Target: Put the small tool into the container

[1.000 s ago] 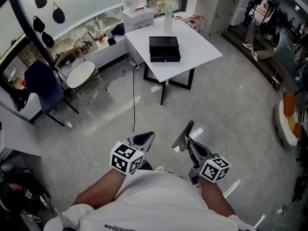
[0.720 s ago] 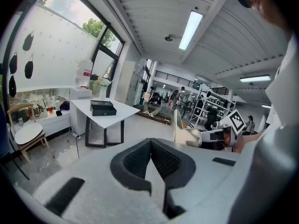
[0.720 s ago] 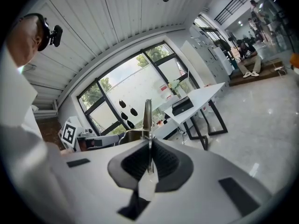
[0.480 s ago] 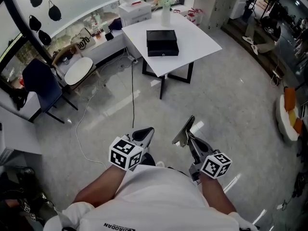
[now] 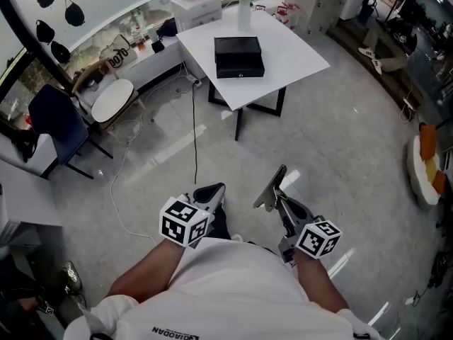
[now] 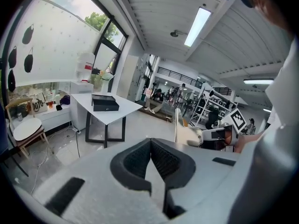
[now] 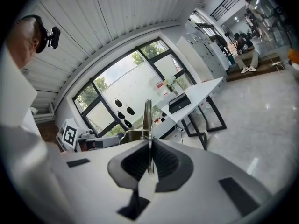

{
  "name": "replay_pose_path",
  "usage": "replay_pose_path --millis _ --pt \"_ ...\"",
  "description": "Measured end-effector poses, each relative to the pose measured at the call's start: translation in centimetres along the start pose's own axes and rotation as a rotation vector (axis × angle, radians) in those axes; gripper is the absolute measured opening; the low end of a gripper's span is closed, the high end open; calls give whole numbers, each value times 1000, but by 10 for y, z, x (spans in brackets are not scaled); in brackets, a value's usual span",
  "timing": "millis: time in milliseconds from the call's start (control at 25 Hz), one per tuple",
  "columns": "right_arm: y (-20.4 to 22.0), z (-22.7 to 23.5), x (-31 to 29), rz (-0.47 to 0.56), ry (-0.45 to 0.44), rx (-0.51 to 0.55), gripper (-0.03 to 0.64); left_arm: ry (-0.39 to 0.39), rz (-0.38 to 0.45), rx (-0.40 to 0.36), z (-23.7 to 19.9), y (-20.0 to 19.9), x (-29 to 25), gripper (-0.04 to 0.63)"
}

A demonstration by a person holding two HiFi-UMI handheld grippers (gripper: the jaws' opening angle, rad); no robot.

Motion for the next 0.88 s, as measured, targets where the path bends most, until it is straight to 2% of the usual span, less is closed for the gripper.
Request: replay_pose_path --millis 360,880 --pt "-47 11 -58 -29 3 10 11 8 8 -12 -49 -33 -34 9" --pt "-140 3 -179 -1 3 61 11 24 72 -42 -170 -118 -87 9"
Point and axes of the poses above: the fingertips, and each gripper's own axes: x backward along the fingers, z to its right, y out of its underside, the point moved 6 cm from there along x, backward along the fingers, and after that the axes turned 6 degrees about -x, right-handed, at the moved point
